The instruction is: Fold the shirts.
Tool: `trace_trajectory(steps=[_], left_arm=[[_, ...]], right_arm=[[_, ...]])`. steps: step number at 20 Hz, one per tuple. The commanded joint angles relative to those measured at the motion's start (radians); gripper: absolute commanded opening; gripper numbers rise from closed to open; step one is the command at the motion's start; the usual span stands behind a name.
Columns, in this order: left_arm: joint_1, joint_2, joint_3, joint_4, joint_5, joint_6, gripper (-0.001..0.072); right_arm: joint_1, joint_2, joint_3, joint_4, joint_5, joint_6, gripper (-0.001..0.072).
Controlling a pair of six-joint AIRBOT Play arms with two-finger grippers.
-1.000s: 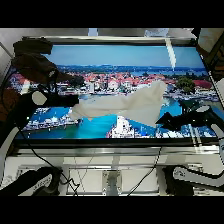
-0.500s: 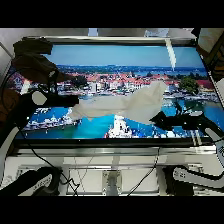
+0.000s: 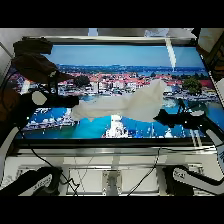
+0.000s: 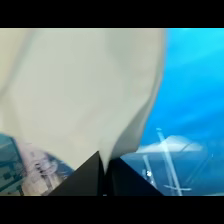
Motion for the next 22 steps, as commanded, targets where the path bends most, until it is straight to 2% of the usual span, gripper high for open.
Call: trace_trajectory(steps=[1,6,10,14,15,16,20,22], left_arm=[[-0.001,0.031,0.072,-0.034,0.019,0.030,0.0009],[-0.001,0.209,0.348,-0.027,0.014,0.079,0.0009],[-0.001,0.377,0.494,0.060,0.015,0.077,0.0009],[-0.001,0.494,0.541,0.148,0.015,0.070,0.0008],[-0.001,0.504,0.547,0.189,0.015,0.036,0.0008],[-0.001,0.505,0.549,0.226,0.015,-0.004,0.0008],[-0.001,0.481,0.549,0.316,0.063,-0.061,0.0008],[-0.001,0.478,0.549,0.312,0.091,-0.061,0.0008]], right_arm=[[-0.003,0.192,0.061,0.024,0.089,-0.016,0.0031],[-0.134,0.644,0.253,0.155,0.161,-0.007,0.0030],[-0.364,0.897,0.491,0.130,0.162,-0.001,0.0026],[-0.396,0.914,0.711,0.014,0.127,0.000,0.0026],[-0.395,0.902,0.744,0.005,0.116,0.000,0.0026],[-0.390,0.884,0.768,0.003,0.117,0.000,0.0026],[-0.389,0.785,0.785,0.009,0.127,-0.001,0.0026],[-0.389,0.739,0.785,0.034,0.147,-0.003,0.0026]])
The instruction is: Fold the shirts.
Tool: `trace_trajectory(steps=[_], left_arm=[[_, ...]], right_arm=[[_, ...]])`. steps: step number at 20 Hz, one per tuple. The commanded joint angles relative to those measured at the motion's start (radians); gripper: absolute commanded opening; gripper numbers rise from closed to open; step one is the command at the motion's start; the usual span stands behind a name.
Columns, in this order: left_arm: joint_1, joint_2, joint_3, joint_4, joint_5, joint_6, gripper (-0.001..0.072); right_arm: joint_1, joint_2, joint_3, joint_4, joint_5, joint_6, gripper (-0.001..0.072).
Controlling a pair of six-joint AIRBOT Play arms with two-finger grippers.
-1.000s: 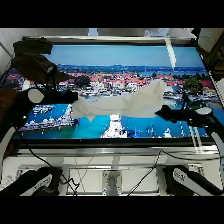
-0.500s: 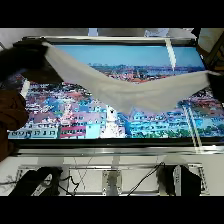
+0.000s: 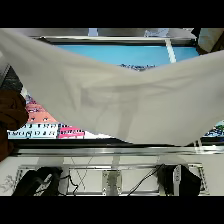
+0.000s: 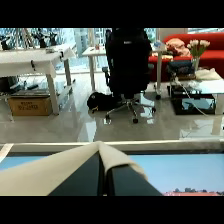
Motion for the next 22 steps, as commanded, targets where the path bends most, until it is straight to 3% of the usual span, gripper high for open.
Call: trace_trajectory(steps=[1,6,10,14,18,22], left_arm=[[-0.001,-0.001,0.005,0.042,0.060,-0.033,0.0008],[-0.001,0.014,0.082,0.021,0.065,-0.029,0.0008],[-0.001,0.048,0.208,0.019,-0.089,0.026,0.0008],[0.000,0.059,0.314,0.021,-0.161,0.067,0.0007],[0.000,0.059,0.341,0.005,-0.204,0.087,0.0007],[0.000,0.039,0.340,0.020,-0.257,0.069,0.0006]], right_arm=[[-0.002,-0.065,0.019,0.023,0.016,-0.010,0.0026],[0.046,-0.067,0.103,-0.045,0.005,-0.019,0.0026],[0.232,-0.067,0.275,-0.245,0.090,0.076,0.0025],[0.406,-0.067,0.454,-0.469,0.115,0.159,0.0025],[0.505,-0.067,0.605,-0.735,0.266,0.240,0.0025],[0.584,-0.096,0.632,-0.776,0.317,0.267,0.0024]])
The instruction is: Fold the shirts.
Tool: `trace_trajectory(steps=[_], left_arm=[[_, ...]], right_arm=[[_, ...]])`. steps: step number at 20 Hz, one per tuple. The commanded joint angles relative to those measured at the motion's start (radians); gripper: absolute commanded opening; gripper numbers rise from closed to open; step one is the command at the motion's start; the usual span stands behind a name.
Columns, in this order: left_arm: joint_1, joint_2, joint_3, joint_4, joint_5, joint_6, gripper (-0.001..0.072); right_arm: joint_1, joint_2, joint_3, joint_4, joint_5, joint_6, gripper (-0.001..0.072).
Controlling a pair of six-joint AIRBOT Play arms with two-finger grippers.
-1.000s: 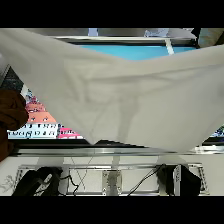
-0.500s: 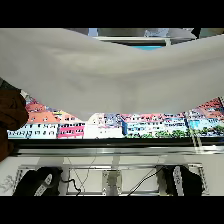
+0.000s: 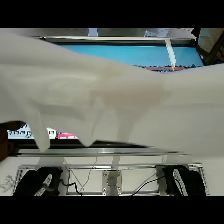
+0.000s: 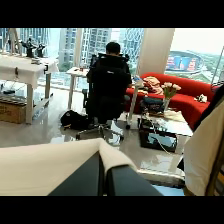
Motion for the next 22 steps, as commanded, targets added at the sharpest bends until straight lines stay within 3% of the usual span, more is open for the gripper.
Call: trace_trajectory(steps=[1,3,5,7,10,14,17,22], left_arm=[[0.000,-0.035,0.008,0.028,-0.108,-0.028,0.0006],[0.000,-0.105,0.003,0.062,-0.247,-0.040,0.0007],[0.000,-0.186,-0.056,0.073,-0.343,-0.058,0.0007],[0.000,-0.260,-0.182,0.081,-0.343,-0.058,0.0007],[0.000,-0.391,-0.396,0.135,-0.207,-0.063,0.0007],[0.000,-0.675,-0.490,0.337,0.074,-0.243,0.0007],[0.000,-0.907,-0.409,0.384,0.213,-0.322,0.0007],[0.021,-1.218,-0.097,0.397,0.215,-0.358,0.0007]], right_arm=[[0.067,-0.054,0.037,-0.082,0.115,0.046,0.0025],[0.088,-0.140,0.005,-0.007,0.171,0.047,0.0026],[0.103,-0.224,-0.082,0.061,0.132,0.026,0.0026],[0.103,-0.320,-0.200,0.071,0.121,0.019,0.0026],[0.103,-0.459,-0.399,0.095,0.036,-0.026,0.0026],[0.099,-0.686,-0.595,0.100,-0.188,-0.054,0.0025],[0.099,-0.864,-0.603,0.100,-0.385,-0.058,0.0025],[0.099,-1.037,-0.603,0.100,-0.687,-0.060,0.0025]])
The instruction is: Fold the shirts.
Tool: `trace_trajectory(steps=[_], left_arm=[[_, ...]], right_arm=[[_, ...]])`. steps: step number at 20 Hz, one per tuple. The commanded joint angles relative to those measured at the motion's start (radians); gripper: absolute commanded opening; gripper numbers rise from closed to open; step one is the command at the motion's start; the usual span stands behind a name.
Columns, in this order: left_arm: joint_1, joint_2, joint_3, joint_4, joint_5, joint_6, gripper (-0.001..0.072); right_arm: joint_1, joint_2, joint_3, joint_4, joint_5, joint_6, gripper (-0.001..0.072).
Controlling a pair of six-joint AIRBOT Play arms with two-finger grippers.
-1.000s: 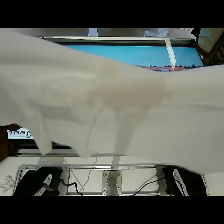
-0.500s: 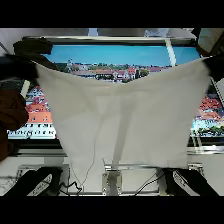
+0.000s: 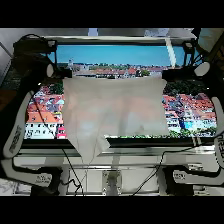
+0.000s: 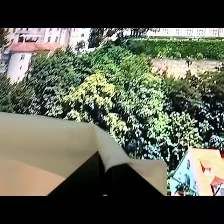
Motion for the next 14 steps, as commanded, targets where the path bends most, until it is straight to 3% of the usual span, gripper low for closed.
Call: trace_trajectory(steps=[1,5,8,10,14], left_arm=[[0.021,-0.201,0.191,0.029,0.034,-0.068,0.0007],[0.035,-0.221,0.252,0.035,-0.079,-0.079,0.0007],[0.034,-0.187,0.259,0.041,-0.241,-0.016,0.0008],[0.034,-0.156,0.259,0.039,-0.341,0.011,0.0008],[0.034,-0.142,0.231,-0.081,-0.665,0.169,0.0008]], right_arm=[[0.000,-0.121,-0.010,0.002,-0.243,-0.003,0.0025],[-0.006,-0.137,-0.010,-0.007,-0.301,-0.003,0.0025],[-0.043,-0.109,-0.010,-0.010,-0.262,0.008,0.0025],[-0.078,-0.074,-0.010,-0.010,-0.183,0.008,0.0026],[-0.138,-0.055,-0.017,-0.010,0.082,0.000,0.0025]])
